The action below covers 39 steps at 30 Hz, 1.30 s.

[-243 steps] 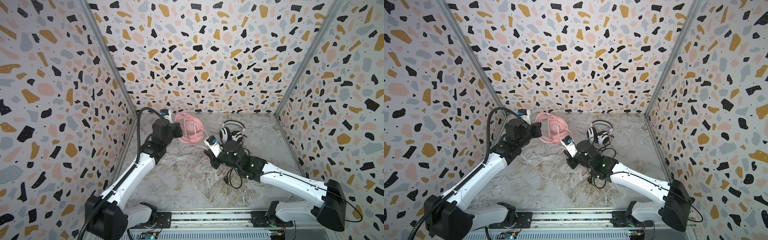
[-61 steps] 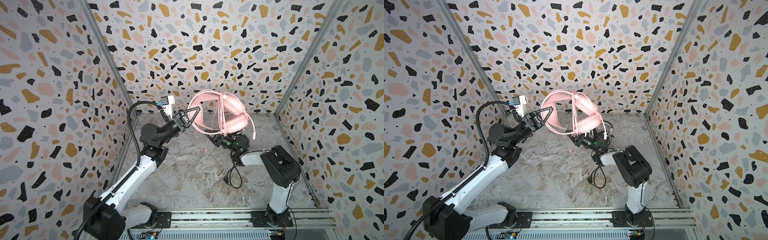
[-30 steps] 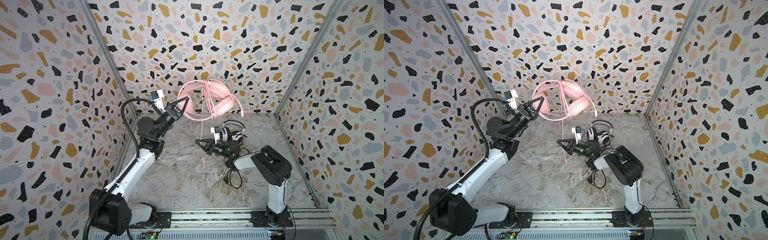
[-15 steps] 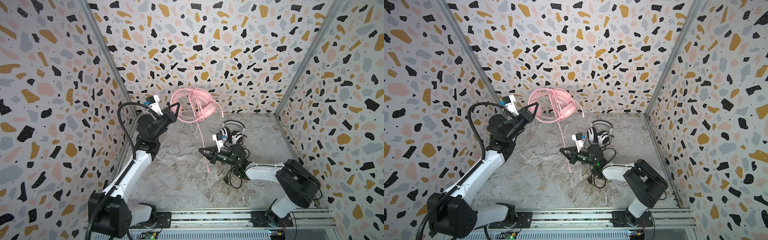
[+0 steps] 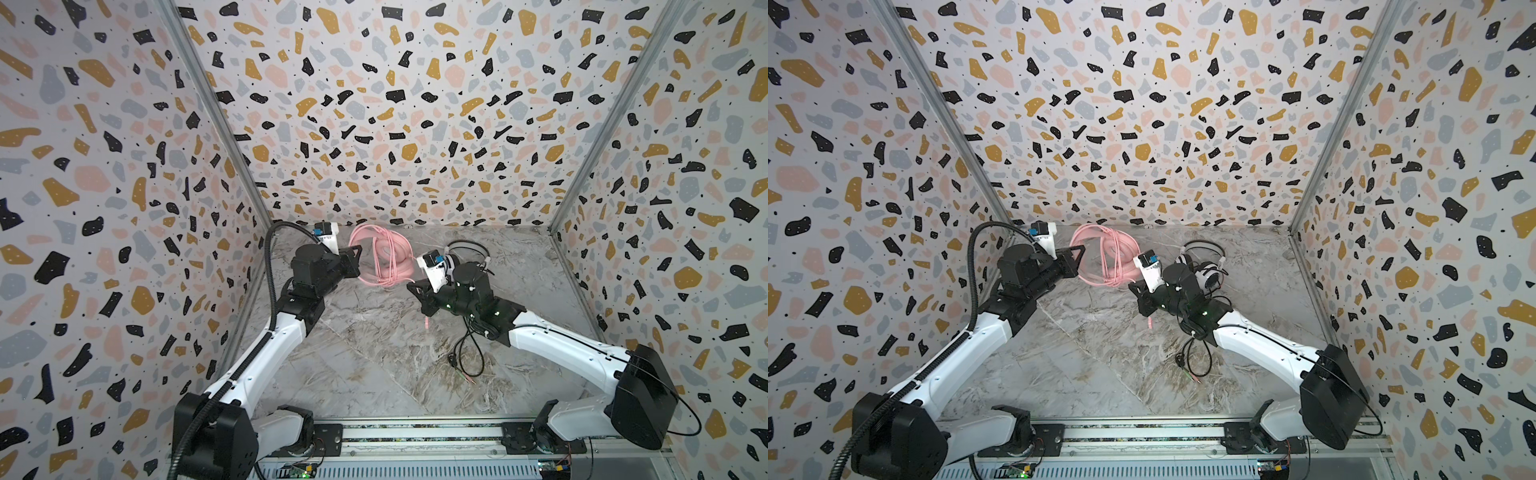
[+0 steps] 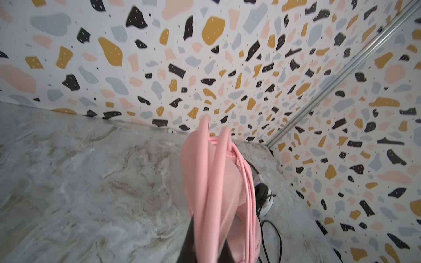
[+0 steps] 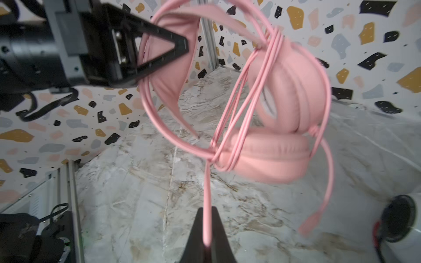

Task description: Wrap the headphones

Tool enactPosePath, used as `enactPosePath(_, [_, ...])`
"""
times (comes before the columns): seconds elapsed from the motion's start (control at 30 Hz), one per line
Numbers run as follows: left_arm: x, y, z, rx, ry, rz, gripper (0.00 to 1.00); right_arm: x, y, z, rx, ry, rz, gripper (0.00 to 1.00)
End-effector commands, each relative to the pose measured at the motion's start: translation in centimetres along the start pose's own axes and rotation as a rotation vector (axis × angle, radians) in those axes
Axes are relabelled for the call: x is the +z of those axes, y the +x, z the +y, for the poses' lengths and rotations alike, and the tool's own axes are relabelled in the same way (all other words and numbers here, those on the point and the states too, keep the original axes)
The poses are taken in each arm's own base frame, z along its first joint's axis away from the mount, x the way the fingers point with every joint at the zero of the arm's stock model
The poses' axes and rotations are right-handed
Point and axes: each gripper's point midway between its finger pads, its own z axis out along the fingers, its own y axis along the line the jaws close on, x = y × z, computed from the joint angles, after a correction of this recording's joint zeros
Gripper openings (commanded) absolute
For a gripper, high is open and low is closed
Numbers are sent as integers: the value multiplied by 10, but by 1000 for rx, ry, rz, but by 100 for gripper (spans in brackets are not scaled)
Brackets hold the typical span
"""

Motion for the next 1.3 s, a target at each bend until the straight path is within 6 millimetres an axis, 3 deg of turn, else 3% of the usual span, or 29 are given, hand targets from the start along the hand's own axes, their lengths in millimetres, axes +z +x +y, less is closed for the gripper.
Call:
enactPosePath(0.0, [-9, -2, -27, 130, 85, 6, 0, -13, -9, -37, -155, 170, 100, 6])
enactPosePath(0.13, [-10, 26, -41, 125, 163, 121, 0, -15, -25, -62, -248, 288, 120, 7])
enactPosePath(0.27, [-12, 41, -52, 120, 242, 201, 0, -15, -36, -76, -327, 356, 144, 8])
enactPosePath(0.4, [-12, 56, -51, 131, 247, 274, 0, -15, -43, -86, -379, 411, 155, 9])
enactPosePath(0.77, [-7, 94, -49, 114, 291, 380, 0, -14, -59, -84, -375, 376, 114, 12])
enactPosePath(1.1, [-27, 82, -89, 68, 495, 353, 0, -7, -36, -117, -246, 272, 91, 17])
enactPosePath(1.27, [-39, 71, -107, 58, 589, 334, 0, -4, -29, -111, -191, 103, 51, 22])
